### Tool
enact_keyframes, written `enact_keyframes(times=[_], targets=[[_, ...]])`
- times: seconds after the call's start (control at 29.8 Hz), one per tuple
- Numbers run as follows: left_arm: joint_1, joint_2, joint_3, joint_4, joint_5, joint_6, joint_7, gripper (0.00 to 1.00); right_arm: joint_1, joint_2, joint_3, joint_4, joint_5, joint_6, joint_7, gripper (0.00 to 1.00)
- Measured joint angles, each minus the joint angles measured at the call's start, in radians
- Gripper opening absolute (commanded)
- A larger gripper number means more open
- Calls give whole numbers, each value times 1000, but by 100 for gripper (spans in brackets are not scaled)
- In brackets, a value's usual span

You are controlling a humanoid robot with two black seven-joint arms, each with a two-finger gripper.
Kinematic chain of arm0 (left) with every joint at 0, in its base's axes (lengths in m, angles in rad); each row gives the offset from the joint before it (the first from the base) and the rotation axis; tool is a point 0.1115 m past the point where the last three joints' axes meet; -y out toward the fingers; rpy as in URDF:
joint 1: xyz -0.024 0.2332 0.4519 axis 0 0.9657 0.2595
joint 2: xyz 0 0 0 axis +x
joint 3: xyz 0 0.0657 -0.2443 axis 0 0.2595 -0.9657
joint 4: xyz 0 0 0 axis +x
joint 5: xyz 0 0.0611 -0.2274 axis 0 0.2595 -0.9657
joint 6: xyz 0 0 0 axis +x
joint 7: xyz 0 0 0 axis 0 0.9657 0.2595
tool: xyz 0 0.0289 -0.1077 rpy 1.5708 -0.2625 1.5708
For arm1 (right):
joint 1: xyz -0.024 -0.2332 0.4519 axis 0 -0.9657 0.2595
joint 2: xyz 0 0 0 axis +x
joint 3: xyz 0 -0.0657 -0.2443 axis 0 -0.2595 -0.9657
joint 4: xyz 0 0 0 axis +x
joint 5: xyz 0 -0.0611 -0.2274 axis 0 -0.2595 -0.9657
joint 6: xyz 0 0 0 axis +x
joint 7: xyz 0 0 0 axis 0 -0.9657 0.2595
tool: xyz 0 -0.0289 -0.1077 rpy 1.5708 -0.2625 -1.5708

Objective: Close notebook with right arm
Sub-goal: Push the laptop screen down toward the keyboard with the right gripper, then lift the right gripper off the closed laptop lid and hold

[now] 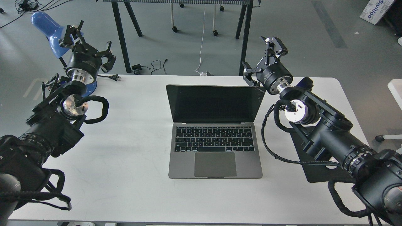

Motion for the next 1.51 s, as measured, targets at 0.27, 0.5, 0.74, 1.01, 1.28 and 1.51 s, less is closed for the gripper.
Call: enact_keyframes(times=[0.27,0.5,0.74,1.01,1.28,1.51], targets=[[0,0,0,0,1,0,0,100,-94,-78,-39,159,-6,-13,-21,100],[0,0,-1,0,0,0,0,100,-160,-139,-82,264,-7,-18,-22,100],[0,0,-1,0,1,0,0,100,-212,-162,-149,309,-10,-18,-20,100],[0,0,0,0,1,0,0,100,-241,-169,-227,311,-11,-18,-15,100],[0,0,0,0,1,0,0,100,-275,-161,-300,279,-13,-18,-12,100],[0,0,1,0,1,0,0,100,-296,-157,-325,271,-32,-18,-10,100]])
